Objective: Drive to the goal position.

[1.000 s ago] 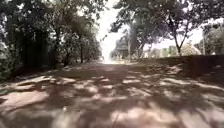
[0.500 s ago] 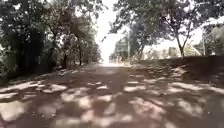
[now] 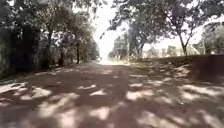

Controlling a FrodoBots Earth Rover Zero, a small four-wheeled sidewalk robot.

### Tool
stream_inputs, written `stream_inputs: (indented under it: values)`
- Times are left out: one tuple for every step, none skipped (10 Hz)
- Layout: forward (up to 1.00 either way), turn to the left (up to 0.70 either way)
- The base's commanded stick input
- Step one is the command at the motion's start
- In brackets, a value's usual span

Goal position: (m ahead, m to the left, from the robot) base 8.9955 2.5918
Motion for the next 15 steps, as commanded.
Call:
stream_inputs:
  values:
    - [1.00,0.00]
    - [1.00,0.00]
    - [1.00,0.00]
    - [1.00,0.00]
    - [1.00,0.00]
    - [1.00,0.00]
    - [1.00,0.00]
    - [1.00,0.00]
    - [1.00,0.00]
    - [1.00,0.00]
    - [1.00,0.00]
    - [1.00,0.00]
    - [1.00,0.00]
    - [1.00,0.00]
    - [1.00,0.00]
